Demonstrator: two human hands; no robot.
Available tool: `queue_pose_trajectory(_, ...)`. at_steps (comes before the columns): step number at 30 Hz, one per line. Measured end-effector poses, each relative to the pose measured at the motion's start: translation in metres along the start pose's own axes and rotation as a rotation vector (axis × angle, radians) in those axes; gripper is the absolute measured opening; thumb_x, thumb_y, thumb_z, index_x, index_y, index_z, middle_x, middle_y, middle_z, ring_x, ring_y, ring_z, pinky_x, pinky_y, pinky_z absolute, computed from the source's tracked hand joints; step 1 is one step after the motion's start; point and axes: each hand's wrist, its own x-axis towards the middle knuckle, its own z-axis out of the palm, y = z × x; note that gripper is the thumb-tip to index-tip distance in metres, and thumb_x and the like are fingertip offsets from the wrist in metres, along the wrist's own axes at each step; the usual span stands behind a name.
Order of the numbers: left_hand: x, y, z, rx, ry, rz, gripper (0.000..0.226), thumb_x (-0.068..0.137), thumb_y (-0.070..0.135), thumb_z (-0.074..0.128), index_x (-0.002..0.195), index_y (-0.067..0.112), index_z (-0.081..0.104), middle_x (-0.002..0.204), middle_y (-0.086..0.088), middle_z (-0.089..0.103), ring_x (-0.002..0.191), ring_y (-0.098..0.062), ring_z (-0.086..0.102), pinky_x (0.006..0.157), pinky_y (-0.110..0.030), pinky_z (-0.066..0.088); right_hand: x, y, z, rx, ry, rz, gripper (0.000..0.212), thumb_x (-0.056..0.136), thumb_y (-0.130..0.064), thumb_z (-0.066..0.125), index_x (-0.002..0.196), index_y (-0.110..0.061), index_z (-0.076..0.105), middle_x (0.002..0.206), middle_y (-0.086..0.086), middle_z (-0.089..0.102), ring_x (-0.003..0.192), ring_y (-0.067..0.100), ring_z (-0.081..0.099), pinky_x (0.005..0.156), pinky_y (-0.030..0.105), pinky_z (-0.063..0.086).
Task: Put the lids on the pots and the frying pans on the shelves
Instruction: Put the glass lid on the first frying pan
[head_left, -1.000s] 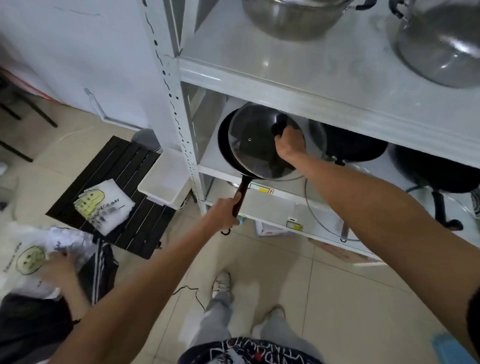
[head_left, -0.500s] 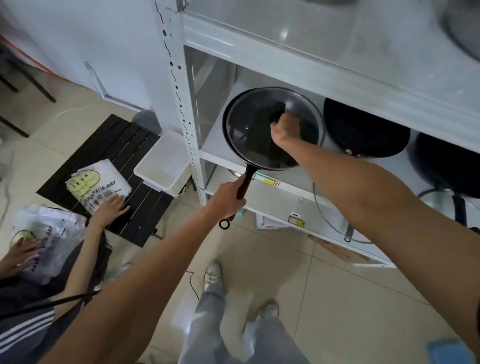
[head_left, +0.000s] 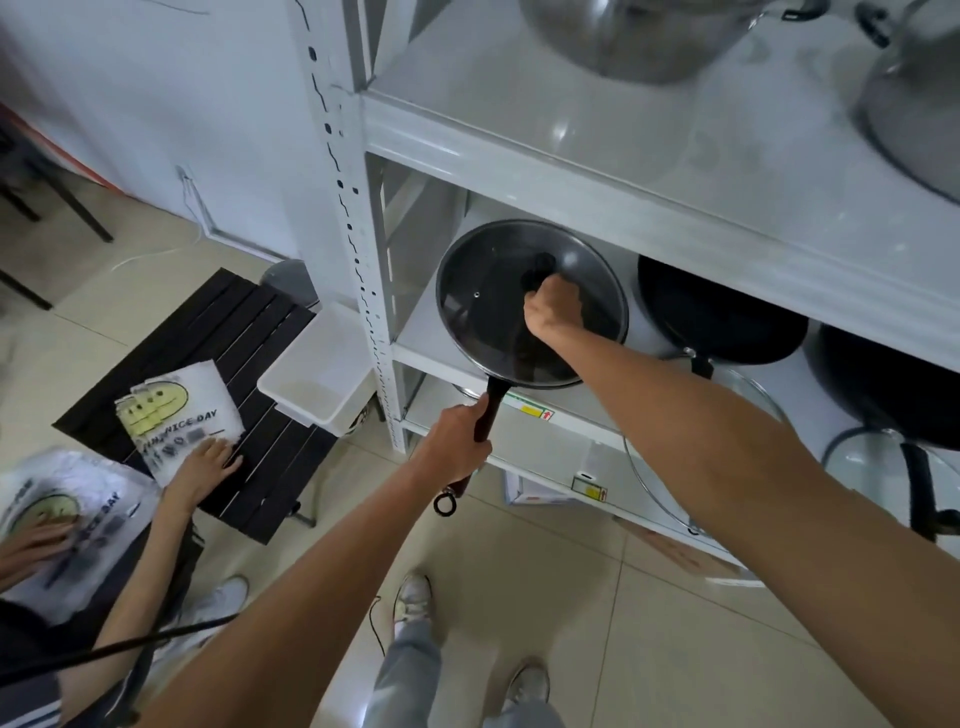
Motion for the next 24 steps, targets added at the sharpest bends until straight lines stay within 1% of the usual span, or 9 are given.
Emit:
queue_pose_trajectory(4, -0.001, 0.002, 0.002, -0.016, 0.014, -0.026, 0.075, 0.083, 0.012, 0.063, 0.149, 0.027, 0.032, 0.105, -0.013, 0.064, 0.088, -0.029, 0.067, 0.082, -0.040, 0.059, 0.000, 0.000, 0.002, 0.016, -0.006, -0.004, 0.030, 0.096, -0.018, 0.055, 0.111, 0.006, 0.065, 0.113, 0.023, 0.068, 0.106, 0.040, 0.066, 0.085, 0.041, 0.056)
queue_pose_trajectory(9, -0.006, 0.007, 0.010, -0.039, 0.013, -0.055, 0.077, 0.085, 0.011, 0.064, 0.150, 0.031, 0.029, 0.110, -0.012, 0.064, 0.092, -0.027, 0.066, 0.078, -0.030, 0.053, -0.004, 0.005, -0.001, 0.006, 0.013, -0.030, 0.030, 0.097, -0.019, 0.056, 0.115, 0.003, 0.066, 0.114, 0.021, 0.068, 0.107, 0.038, 0.066, 0.085, 0.040, 0.054)
queue_pose_trajectory(12, -0.008, 0.009, 0.014, -0.011, 0.011, -0.059, 0.075, 0.086, 0.014, 0.065, 0.150, 0.029, 0.029, 0.109, -0.012, 0.066, 0.093, -0.029, 0.068, 0.081, -0.035, 0.057, -0.008, 0.009, -0.002, -0.029, 0.012, -0.048, 0.029, 0.096, -0.019, 0.056, 0.115, 0.000, 0.067, 0.114, 0.019, 0.068, 0.107, 0.037, 0.066, 0.086, 0.041, 0.055)
queue_pose_trajectory(15, -0.009, 0.012, 0.014, 0.017, 0.005, -0.057, 0.075, 0.087, 0.016, 0.065, 0.151, 0.027, 0.028, 0.113, -0.014, 0.066, 0.097, -0.031, 0.068, 0.086, -0.040, 0.058, -0.009, 0.012, -0.005, -0.045, 0.016, -0.053, 0.028, 0.096, -0.017, 0.056, 0.117, -0.001, 0.066, 0.116, 0.019, 0.068, 0.108, 0.038, 0.065, 0.087, 0.042, 0.055)
queue_pose_trajectory(20, -0.011, 0.012, 0.009, 0.021, -0.015, -0.089, 0.074, 0.089, 0.014, 0.061, 0.152, 0.027, 0.025, 0.111, -0.015, 0.064, 0.095, -0.032, 0.067, 0.087, -0.042, 0.058, -0.011, 0.009, -0.002, -0.075, 0.031, -0.037, 0.028, 0.094, -0.013, 0.057, 0.118, -0.001, 0.066, 0.118, 0.018, 0.067, 0.109, 0.037, 0.065, 0.088, 0.043, 0.055)
queue_pose_trajectory(24, -0.009, 0.011, 0.000, 0.070, -0.031, -0.084, 0.074, 0.089, 0.018, 0.061, 0.153, 0.027, 0.024, 0.112, -0.015, 0.064, 0.094, -0.031, 0.068, 0.087, -0.043, 0.057, -0.011, 0.003, 0.001, -0.099, 0.059, -0.030, 0.030, 0.094, -0.013, 0.059, 0.121, -0.001, 0.065, 0.121, 0.017, 0.066, 0.111, 0.036, 0.065, 0.090, 0.043, 0.055)
